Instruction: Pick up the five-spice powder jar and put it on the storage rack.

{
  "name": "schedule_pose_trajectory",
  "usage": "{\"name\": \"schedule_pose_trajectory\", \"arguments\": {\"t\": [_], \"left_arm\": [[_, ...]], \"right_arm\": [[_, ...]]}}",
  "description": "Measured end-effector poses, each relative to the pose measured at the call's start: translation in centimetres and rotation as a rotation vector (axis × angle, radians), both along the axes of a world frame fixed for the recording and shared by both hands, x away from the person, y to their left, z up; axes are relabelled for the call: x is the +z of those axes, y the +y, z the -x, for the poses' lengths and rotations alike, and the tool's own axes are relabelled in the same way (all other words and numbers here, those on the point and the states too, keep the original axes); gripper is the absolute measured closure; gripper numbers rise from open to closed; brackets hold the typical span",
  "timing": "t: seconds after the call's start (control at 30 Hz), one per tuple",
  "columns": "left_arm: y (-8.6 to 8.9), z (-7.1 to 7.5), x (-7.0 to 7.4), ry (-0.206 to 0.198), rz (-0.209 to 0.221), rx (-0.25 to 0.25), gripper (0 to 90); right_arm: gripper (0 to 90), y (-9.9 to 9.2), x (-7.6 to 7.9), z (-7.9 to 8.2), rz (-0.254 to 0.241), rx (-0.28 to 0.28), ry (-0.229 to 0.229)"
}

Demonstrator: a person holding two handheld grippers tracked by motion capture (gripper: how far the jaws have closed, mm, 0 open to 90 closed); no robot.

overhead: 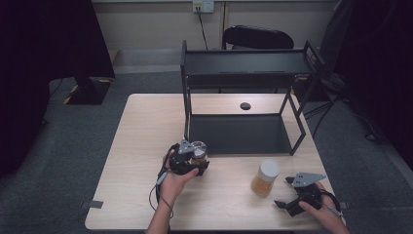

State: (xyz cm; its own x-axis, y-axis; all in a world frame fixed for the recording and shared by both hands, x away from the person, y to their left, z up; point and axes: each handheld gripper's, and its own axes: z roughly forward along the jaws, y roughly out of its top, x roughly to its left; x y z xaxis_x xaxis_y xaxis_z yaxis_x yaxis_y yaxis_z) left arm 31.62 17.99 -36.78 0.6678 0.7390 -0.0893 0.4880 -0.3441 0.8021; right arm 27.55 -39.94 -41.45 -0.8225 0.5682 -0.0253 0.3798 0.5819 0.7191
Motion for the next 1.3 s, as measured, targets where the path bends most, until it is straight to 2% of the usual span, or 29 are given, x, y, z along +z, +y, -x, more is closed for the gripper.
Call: {"name": "schedule_pose_trajectory", "arguments": {"t": [0.43,0.7,1.3], "left_arm": [[-2.0,-1.6,1.6,-0.007,-0.011,-0.034,30.9],[-2.7,-2.7,2.4,-0.007,-0.001,-0.050,30.9],[-4.6,-4.8,5.3,-0.016,-0.015,-0.083,30.9]], "right_arm": [[0.0,0.0,0.0,0.0,0.000,0.000,0.000],[0.0,0.0,0.0,0.0,0.000,0.000,0.000],[0.0,0.0,0.0,0.0,0.000,0.000,0.000]]}}
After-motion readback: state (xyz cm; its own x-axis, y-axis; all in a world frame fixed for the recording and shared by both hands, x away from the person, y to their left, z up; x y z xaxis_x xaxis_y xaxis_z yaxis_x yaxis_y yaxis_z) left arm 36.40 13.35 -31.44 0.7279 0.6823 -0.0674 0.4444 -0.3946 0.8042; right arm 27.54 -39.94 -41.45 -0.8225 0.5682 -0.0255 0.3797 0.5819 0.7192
